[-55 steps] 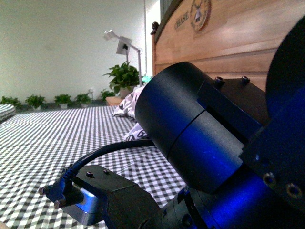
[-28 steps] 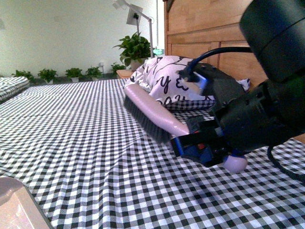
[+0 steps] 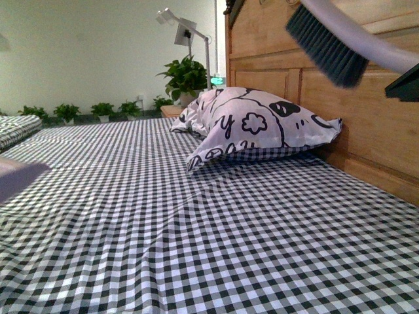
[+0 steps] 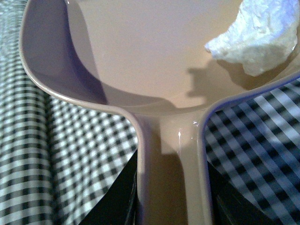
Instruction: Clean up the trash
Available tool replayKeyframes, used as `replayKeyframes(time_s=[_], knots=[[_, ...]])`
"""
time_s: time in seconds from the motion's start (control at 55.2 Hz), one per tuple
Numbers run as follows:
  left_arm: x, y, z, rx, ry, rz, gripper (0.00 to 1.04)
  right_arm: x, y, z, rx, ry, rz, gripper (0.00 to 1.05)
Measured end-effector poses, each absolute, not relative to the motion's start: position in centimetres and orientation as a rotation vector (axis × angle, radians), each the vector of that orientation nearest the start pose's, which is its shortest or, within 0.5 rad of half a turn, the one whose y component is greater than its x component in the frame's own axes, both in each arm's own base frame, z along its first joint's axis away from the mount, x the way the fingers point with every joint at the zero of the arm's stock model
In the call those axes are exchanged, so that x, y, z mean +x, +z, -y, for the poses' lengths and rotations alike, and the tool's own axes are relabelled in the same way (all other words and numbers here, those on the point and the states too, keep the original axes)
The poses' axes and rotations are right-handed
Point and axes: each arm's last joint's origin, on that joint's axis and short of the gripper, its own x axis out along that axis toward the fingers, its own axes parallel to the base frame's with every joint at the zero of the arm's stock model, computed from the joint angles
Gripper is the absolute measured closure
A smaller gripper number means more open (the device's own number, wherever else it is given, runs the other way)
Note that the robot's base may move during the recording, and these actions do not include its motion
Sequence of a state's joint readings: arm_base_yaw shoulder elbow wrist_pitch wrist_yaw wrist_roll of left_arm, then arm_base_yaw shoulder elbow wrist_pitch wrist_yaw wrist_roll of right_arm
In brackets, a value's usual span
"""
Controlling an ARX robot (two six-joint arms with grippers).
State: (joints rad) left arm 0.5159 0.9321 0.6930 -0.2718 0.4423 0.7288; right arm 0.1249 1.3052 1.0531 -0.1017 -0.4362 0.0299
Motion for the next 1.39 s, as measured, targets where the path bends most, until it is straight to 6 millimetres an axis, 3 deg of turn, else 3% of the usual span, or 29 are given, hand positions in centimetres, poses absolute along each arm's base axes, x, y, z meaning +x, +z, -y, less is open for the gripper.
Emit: replayKeyframes(time_s=[0.163,0.435,0.688,0.942,1.394], knots=[[17.1,32.9,-8.7,0.396,0.144,-0.26,0.78,26.1,35.0,-3.8,0.159,0.565,-0.284,0.86],[14.9,38.2,-6.5,0.303,0.285,-0.059,0.78,22.7,37.8,-3.5,0.252,0.568,-0.183,0.86],[12.7,40.2,-3.4,0.266,0.263,0.027,0.79,19.1,40.1,-3.5,0.293,0.603,-0.086,0.86],[10.5,41.6,-1.0,0.247,0.241,0.093,0.79,16.9,41.0,-3.3,0.302,0.609,-0.032,0.86],[9.9,42.4,1.3,0.19,0.24,0.149,0.79,13.7,42.1,-2.8,0.322,0.562,0.066,0.86]])
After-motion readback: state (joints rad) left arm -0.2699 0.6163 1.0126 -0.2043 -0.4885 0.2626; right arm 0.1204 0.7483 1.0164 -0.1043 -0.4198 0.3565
